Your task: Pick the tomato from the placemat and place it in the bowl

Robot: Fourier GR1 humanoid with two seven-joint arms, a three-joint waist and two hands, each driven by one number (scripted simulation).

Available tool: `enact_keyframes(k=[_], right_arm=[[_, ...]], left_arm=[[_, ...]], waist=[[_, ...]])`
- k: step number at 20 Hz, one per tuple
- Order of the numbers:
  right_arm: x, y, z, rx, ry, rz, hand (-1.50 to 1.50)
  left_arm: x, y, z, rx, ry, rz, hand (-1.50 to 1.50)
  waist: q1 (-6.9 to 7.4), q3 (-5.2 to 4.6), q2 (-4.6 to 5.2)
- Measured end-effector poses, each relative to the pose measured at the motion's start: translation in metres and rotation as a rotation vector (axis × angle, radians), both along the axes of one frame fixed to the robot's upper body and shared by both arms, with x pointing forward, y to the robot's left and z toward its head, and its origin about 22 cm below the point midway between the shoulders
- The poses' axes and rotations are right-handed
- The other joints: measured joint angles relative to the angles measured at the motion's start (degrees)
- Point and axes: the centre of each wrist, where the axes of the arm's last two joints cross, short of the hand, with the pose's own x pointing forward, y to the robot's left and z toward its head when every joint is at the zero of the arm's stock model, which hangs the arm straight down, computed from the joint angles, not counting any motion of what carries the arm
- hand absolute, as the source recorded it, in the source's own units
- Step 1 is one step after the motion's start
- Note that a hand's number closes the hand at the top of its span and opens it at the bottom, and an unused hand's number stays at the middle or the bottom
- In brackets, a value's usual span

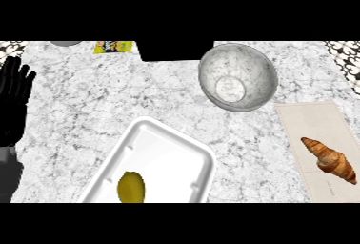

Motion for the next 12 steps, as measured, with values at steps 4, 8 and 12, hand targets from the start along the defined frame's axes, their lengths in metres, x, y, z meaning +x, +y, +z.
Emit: enact_keyframes(k=[4, 8, 12], right_arm=[[-0.015, -0.014, 0.012, -0.063, -0.082, -0.184, 1.50], [-0.013, -0.025, 0.039, -0.105, -0.197, -0.262, 1.50], [0.002, -0.031, 0.073, -0.063, -0.313, -0.220, 1.50]], left_arm=[[-0.005, 0.003, 0.001, 0.005, 0.005, -0.004, 0.00], [-0.008, 0.003, -0.004, 0.004, 0.011, -0.003, 0.00], [-0.007, 0.007, -0.001, 0.008, 0.012, 0.011, 0.00]], waist=[[0.33, -0.16, -0.29], [0.30, -0.29, -0.43], [-0.41, -0.43, -0.78]])
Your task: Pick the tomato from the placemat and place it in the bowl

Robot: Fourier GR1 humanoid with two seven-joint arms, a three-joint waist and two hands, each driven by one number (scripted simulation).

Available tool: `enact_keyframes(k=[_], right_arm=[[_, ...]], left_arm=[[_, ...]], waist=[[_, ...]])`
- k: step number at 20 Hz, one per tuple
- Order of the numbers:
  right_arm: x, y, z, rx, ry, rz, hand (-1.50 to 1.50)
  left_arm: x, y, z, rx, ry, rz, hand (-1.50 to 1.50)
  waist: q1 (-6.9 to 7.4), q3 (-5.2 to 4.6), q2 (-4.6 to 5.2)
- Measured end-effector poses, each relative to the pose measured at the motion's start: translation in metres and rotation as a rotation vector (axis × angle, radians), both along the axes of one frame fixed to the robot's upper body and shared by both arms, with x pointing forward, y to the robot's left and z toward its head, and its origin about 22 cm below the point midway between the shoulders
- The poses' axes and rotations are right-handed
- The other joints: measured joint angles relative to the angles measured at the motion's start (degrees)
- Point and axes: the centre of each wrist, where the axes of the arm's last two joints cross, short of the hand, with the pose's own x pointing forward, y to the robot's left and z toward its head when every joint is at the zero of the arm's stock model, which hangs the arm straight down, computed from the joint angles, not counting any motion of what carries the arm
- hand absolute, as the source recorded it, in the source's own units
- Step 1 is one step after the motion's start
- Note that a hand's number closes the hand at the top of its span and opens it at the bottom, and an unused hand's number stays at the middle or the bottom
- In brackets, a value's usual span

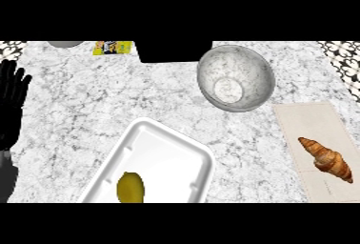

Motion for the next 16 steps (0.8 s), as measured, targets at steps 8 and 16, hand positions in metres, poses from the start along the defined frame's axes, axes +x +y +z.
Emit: enact_keyframes(k=[8, 16], right_arm=[[0.048, 0.013, 0.080, 0.067, -0.244, 0.164, 1.50], [0.105, 0.068, 0.136, 0.263, -0.354, 0.313, 1.50]], left_arm=[[-0.005, 0.002, -0.001, 0.007, 0.010, 0.013, 0.00], [-0.006, 0.003, -0.005, 0.005, 0.015, 0.014, 0.00]], waist=[[-0.57, -0.15, -0.67], [-0.66, -0.16, -0.78]])
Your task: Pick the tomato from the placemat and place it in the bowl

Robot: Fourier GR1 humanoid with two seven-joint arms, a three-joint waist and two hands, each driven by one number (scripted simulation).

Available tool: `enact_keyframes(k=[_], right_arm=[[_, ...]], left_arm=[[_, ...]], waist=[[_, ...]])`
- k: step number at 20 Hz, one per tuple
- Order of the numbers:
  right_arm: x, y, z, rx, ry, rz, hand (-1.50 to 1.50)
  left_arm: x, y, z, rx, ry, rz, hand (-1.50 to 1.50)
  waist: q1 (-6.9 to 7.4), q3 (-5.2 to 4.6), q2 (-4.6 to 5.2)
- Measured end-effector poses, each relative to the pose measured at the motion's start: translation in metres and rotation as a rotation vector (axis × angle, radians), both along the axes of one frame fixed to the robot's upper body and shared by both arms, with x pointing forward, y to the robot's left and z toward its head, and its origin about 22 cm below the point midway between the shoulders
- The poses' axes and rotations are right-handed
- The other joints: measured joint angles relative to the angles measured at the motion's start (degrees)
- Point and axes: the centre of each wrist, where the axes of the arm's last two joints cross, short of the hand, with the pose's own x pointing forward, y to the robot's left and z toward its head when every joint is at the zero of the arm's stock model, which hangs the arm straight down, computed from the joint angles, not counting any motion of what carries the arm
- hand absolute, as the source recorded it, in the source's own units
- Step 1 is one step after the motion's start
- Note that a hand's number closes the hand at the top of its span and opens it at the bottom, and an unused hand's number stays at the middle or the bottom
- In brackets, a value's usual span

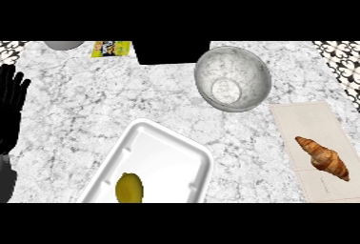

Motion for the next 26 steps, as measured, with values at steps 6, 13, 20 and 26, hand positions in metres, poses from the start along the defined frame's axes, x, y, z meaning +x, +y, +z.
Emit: enact_keyframes(k=[6, 13, 20, 26], right_arm=[[0.035, 0.068, 0.032, 0.058, 0.032, 0.063, 1.50], [0.055, 0.178, 0.052, 0.062, 0.114, 0.088, 1.50], [0.055, 0.266, 0.027, 0.088, 0.199, 0.077, 1.50], [0.068, 0.302, -0.022, 0.043, 0.244, 0.021, 1.50]], left_arm=[[0.003, -0.004, 0.002, -0.006, -0.003, -0.011, 0.00], [0.006, -0.010, 0.000, -0.014, -0.012, -0.033, 0.00], [0.017, -0.014, 0.010, -0.017, -0.028, -0.063, 0.00], [0.021, -0.022, 0.010, -0.015, -0.031, -0.071, 0.00]], waist=[[0.40, 0.16, 0.17], [1.70, 0.38, 0.81], [3.12, 0.59, 1.63], [3.87, 0.66, 1.99]])
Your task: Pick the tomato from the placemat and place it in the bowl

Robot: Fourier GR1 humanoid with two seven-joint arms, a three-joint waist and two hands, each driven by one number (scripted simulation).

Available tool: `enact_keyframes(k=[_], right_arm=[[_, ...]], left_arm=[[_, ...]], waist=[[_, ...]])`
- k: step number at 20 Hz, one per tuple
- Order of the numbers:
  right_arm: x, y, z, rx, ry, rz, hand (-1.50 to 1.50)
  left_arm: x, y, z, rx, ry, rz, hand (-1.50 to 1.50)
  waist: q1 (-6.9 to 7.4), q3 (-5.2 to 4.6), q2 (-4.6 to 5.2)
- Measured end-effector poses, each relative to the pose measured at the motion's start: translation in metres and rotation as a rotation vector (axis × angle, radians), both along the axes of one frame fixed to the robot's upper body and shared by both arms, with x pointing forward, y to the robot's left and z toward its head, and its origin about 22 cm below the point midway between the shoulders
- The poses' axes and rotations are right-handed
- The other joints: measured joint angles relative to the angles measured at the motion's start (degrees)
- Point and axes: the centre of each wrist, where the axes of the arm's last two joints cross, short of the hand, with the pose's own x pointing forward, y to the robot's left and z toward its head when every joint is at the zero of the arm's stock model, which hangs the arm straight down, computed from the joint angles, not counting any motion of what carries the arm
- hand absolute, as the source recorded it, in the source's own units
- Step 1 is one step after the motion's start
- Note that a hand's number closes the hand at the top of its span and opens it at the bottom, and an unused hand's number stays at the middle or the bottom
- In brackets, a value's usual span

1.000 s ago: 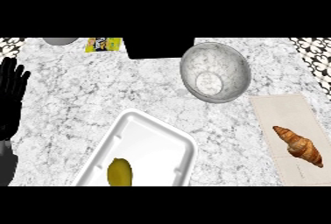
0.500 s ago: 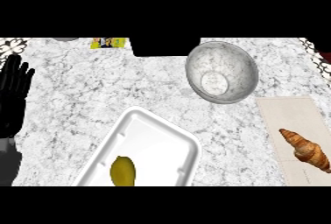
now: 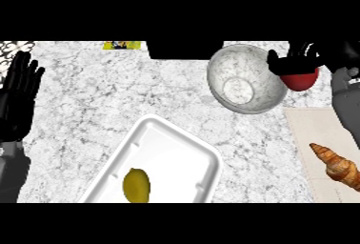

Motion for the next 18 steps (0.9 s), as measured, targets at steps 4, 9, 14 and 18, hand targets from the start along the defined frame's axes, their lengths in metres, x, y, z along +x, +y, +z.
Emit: enact_keyframes(k=[4, 9, 14, 18], right_arm=[[0.016, 0.011, -0.039, -0.024, 0.046, -0.074, 1.50], [0.030, 0.016, -0.080, 0.073, 0.081, -0.156, -1.50], [0.034, 0.013, -0.105, 0.259, 0.020, -0.173, -1.50], [0.037, 0.007, -0.108, 0.355, -0.126, -0.201, -1.50]], left_arm=[[-0.001, -0.003, -0.001, -0.006, -0.004, -0.011, 0.00], [0.002, -0.002, 0.001, 0.001, -0.007, -0.005, 0.00], [-0.002, -0.001, 0.006, 0.001, -0.010, -0.011, 0.00], [-0.003, -0.003, 0.001, 0.000, -0.010, -0.008, 0.00]], waist=[[0.47, 0.03, 0.16], [0.57, 0.07, 0.28], [0.73, 0.11, 0.29], [0.50, 0.11, 0.27]])
